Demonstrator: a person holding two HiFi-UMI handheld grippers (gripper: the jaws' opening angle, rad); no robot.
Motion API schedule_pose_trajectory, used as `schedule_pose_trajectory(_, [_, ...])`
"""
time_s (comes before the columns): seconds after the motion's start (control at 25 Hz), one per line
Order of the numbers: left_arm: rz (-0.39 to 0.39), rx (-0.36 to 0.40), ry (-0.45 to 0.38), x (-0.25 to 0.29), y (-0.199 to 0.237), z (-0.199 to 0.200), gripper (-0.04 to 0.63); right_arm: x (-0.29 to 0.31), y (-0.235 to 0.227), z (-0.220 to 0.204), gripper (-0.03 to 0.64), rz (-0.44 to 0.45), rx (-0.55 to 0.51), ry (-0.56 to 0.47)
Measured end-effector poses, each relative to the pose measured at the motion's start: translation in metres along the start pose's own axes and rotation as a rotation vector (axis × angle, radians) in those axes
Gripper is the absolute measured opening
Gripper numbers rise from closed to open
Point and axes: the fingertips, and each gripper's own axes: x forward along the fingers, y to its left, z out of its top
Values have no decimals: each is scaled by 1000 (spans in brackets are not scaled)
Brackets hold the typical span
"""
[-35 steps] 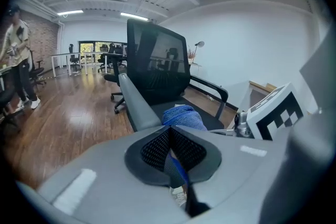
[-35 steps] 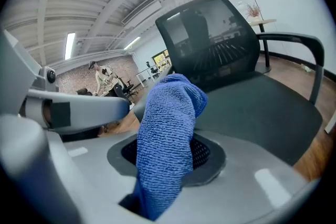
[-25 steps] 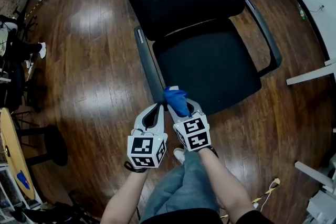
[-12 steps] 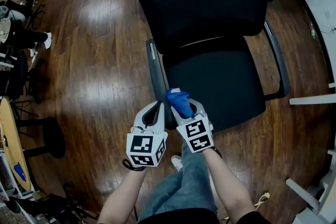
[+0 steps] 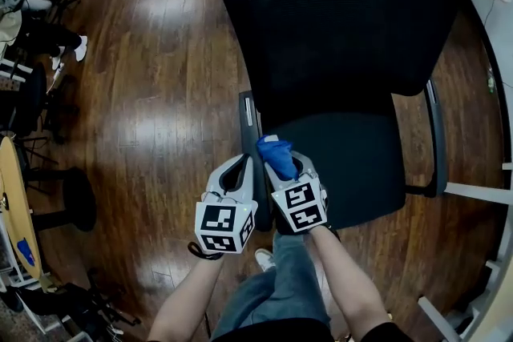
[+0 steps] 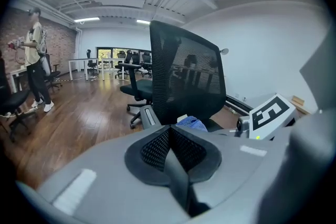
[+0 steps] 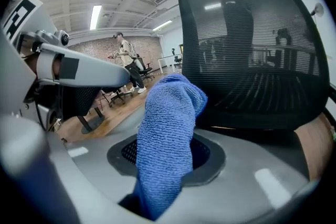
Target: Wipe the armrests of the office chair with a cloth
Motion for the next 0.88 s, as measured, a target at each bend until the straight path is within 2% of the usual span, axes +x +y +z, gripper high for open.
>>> schedule_pose_trajectory(0.44, [62, -43, 5, 31, 30, 16, 5, 43, -38, 37, 138, 18, -56, 22])
schedule_pose_trajectory(0.88, [62, -47, 11, 33, 37, 13, 4, 52, -44, 43, 138, -4, -55, 19])
